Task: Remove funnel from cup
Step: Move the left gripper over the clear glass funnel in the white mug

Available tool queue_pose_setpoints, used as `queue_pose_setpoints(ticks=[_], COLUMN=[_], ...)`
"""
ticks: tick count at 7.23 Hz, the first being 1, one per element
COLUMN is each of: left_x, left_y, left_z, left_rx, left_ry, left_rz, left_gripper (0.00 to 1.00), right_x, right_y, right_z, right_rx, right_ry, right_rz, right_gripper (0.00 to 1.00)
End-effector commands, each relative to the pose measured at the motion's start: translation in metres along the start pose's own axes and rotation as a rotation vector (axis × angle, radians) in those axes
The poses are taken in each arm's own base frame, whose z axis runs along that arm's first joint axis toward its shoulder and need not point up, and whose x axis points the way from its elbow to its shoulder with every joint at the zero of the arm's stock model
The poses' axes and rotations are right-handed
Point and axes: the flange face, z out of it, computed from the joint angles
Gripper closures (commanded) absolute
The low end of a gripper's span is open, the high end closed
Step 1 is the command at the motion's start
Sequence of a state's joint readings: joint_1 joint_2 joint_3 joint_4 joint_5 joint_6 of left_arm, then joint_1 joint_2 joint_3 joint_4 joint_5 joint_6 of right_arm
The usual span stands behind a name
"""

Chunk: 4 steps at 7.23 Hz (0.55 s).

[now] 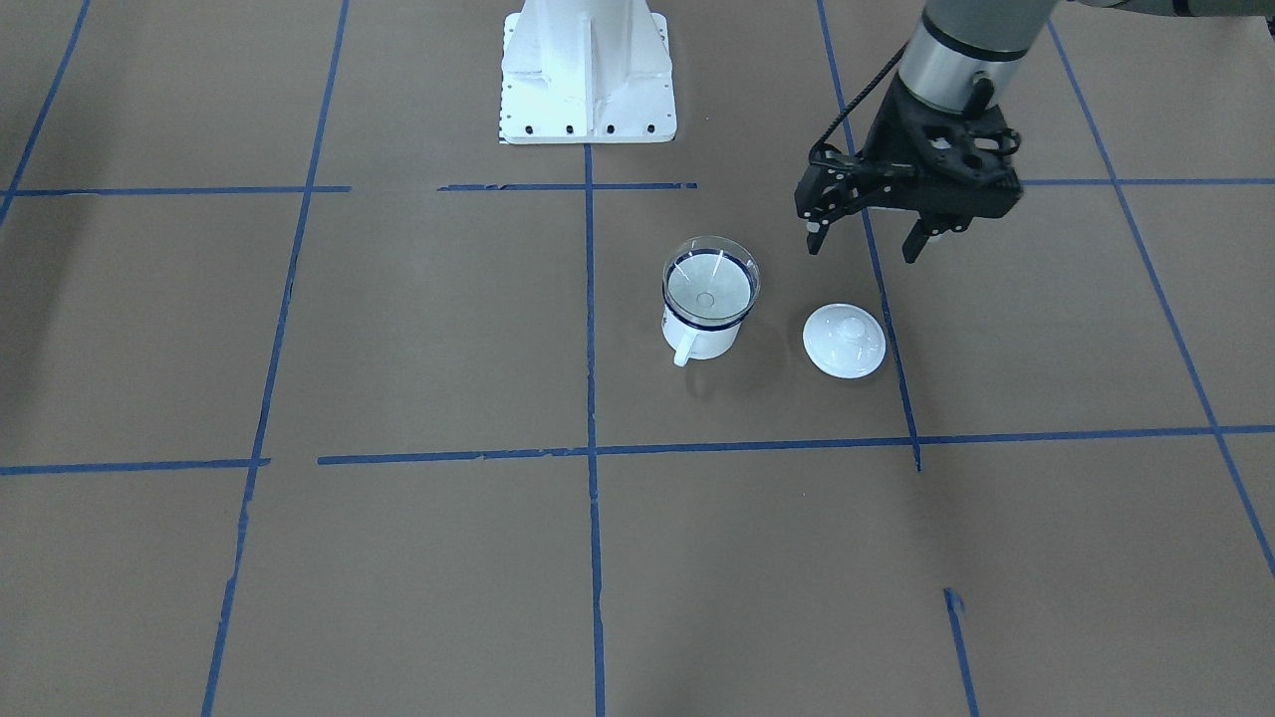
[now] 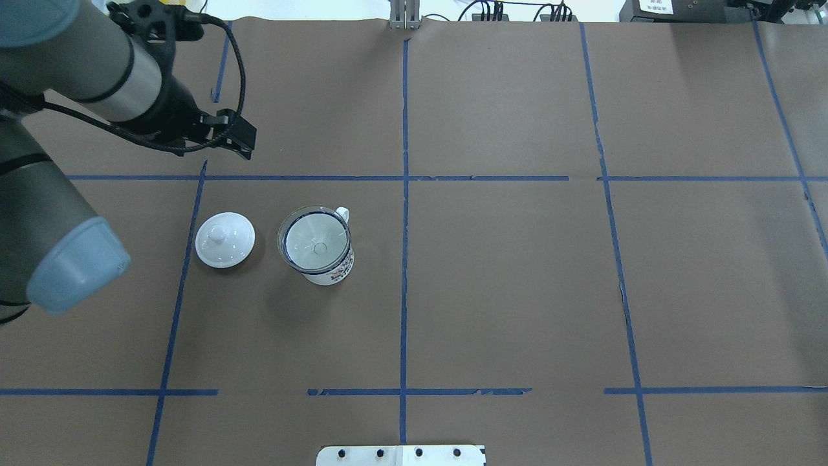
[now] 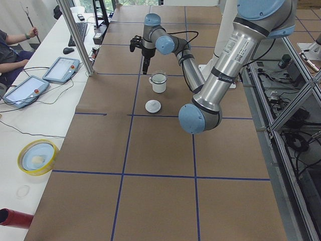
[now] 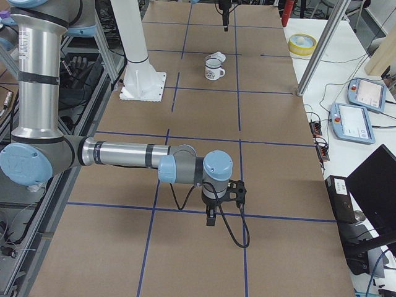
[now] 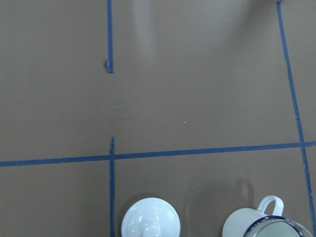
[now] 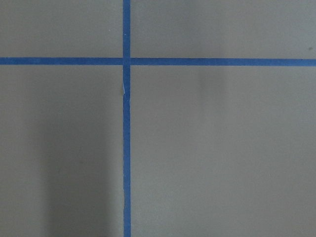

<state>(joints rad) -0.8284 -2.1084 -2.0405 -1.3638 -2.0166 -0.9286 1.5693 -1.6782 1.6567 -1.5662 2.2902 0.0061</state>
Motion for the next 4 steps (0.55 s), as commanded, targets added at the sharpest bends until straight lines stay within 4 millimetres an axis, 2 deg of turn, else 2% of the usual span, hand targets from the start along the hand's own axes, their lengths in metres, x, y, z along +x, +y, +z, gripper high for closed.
queue_pose_setpoints(ticks=[1,2,4], left_x=[0.065,0.089,0.125], left_y=[0.009,0.007,0.013], left_z=[0.037,0.059,0.099], left_rx=[-0.047,-0.041,-0.036], left_ry=[-0.001,-0.035,-0.097], left_rz=[-0.1,-0.094,-0.06], left_gripper=[0.0,0.0,0.0], right_x=[0.0,0.0,0.0], right_y=[0.0,0.0,0.0], right_z=[0.0,0.0,0.0], right_rx=[0.0,0.0,0.0], right_ry=[0.0,0.0,0.0], right_rz=[0.0,0.0,0.0], right_gripper=[0.0,0.0,0.0])
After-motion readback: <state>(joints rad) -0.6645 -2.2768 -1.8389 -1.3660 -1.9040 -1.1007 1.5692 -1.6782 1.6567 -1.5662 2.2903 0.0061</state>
